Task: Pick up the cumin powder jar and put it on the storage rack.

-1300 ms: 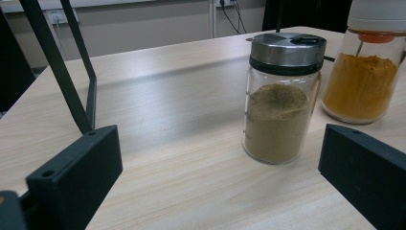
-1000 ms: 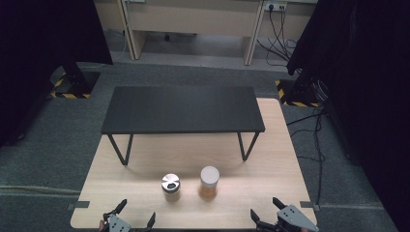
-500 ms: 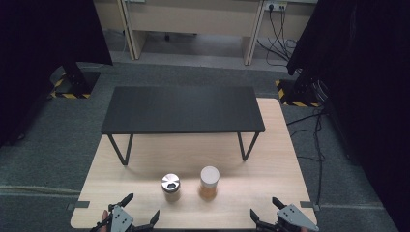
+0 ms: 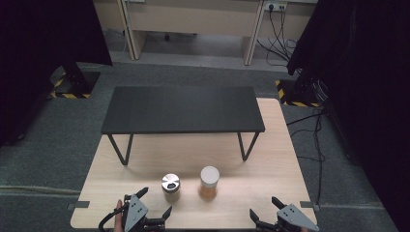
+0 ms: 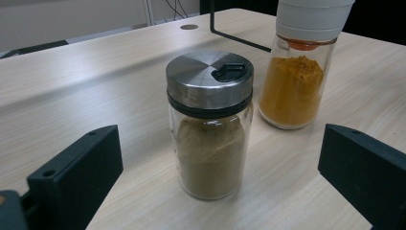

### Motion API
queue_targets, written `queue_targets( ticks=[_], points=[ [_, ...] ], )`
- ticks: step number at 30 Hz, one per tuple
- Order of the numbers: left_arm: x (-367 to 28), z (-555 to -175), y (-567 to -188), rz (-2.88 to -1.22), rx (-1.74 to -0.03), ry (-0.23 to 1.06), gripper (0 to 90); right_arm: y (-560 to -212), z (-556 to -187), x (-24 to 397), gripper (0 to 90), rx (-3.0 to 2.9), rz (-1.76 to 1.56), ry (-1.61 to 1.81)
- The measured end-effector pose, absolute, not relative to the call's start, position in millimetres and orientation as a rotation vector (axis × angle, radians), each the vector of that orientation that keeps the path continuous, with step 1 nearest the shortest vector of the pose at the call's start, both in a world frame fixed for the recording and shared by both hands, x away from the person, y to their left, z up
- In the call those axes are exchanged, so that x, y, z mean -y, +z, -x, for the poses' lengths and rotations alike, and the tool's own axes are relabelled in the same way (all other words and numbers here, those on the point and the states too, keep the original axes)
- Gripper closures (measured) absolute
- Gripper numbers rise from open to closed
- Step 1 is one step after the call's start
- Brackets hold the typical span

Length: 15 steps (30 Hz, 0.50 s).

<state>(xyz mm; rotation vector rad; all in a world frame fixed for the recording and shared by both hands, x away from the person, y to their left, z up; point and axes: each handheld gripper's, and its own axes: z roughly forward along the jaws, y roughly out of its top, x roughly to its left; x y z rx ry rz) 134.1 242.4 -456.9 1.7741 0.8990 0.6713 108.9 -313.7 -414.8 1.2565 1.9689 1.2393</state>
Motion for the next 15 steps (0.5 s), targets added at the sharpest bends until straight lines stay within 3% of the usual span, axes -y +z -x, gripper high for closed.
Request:
queue_targets(
  ticks=[15],
  points=[
    [-232,-154,-467,-1.802,-0.930,0.669,0.5,-418,-113,313,11.2,-1.984,-1.268,1.230]
  ],
)
